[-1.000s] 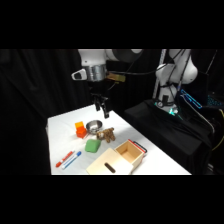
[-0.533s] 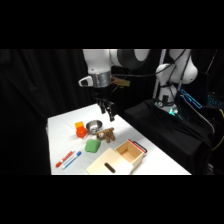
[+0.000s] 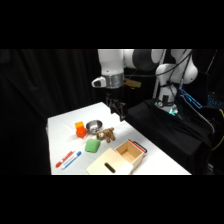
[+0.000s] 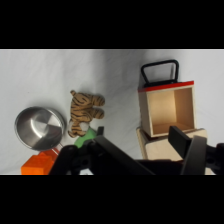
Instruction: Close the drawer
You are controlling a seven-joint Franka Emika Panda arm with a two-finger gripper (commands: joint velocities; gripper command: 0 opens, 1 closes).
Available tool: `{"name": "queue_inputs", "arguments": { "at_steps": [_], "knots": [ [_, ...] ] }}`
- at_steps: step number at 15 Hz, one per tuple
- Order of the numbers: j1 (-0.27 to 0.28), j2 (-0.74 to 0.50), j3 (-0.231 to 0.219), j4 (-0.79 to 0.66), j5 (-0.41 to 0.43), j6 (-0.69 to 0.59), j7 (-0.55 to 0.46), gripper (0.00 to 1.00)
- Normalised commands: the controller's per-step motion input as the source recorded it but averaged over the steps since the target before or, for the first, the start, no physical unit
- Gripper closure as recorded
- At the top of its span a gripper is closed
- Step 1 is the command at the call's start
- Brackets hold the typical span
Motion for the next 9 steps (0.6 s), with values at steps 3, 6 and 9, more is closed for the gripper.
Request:
{"name": "queue_inputs", "arguments": {
  "at_steps": [3, 6, 9],
  "knots": [
    [0.066, -0.3, 0.064, -0.42, -0.078, 0.27, 0.17, 0.0],
    [0.064, -0.25, 0.061, -0.38, -0.089, 0.31, 0.17, 0.0],
    [0.053, -0.19, 0.049, -0.33, -0.116, 0.35, 0.19, 0.0]
  ]
}}
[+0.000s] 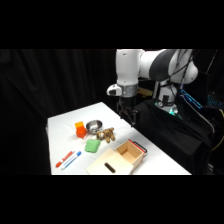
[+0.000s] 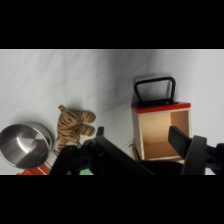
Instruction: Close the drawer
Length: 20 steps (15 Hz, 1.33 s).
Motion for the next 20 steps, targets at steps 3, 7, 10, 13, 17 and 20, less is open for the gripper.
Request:
{"name": "queue_inputs", "arguments": {
  "at_steps": [3, 7, 10, 13, 17, 20],
  "knots": [
    [0.048, -0.12, 0.04, -0.27, -0.102, 0.33, 0.17, 0.0],
    [0.048, -0.04, 0.042, -0.22, -0.119, 0.34, 0.16, 0.0],
    [0.029, 0.07, 0.02, -0.15, -0.16, 0.42, 0.17, 0.0],
    [0.006, 0.13, -0.009, -0.09, -0.214, 0.41, 0.2, 0.0],
    [0.007, 0.16, -0.055, -0.05, -0.291, 0.38, 0.25, 0.0],
    [0.066, 0.1, -0.113, -0.07, -0.345, 0.31, 0.32, 0.0]
  ]
}}
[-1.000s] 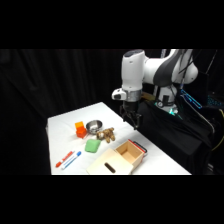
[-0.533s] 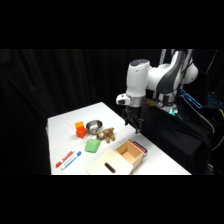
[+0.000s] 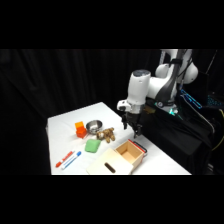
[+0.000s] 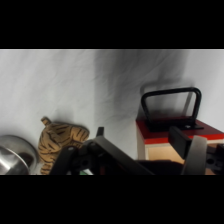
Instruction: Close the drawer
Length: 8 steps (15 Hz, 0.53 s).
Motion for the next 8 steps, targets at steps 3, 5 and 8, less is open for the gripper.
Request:
{"name": "queue_inputs", "arguments": {
  "at_steps": [3, 5, 8],
  "knots": [
    [0.106, 0.05, -0.149, -0.11, -0.387, 0.31, 0.36, 0.0],
    [0.082, 0.02, -0.121, -0.12, -0.411, 0.27, 0.39, 0.0],
    [0.102, -0.02, -0.102, -0.15, -0.357, 0.26, 0.35, 0.0]
  ]
}}
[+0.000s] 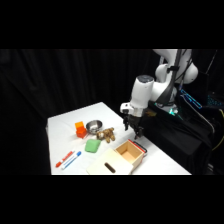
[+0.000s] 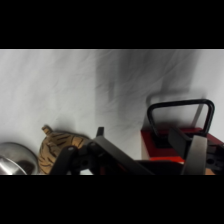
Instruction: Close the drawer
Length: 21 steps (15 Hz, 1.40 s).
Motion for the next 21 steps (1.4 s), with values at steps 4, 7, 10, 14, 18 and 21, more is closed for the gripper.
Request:
{"name": "queue_inputs", "arguments": {
  "at_steps": [4, 7, 10, 14, 18, 21],
  "knots": [
    [0.121, 0.07, -0.15, -0.04, -0.449, 0.27, 0.38, 0.0],
    [0.117, 0.14, -0.219, 0.08, -0.451, 0.25, 0.37, 0.0],
    [0.124, 0.15, -0.211, 0.11, -0.364, 0.22, 0.32, 0.0],
    [0.162, 0.18, -0.2, 0.14, -0.315, 0.21, 0.3, 0.0],
    [0.184, 0.26, -0.189, 0.23, -0.246, 0.17, 0.25, 0.0],
    [0.198, 0.28, -0.169, 0.23, -0.188, 0.16, 0.23, 0.0]
  ]
}}
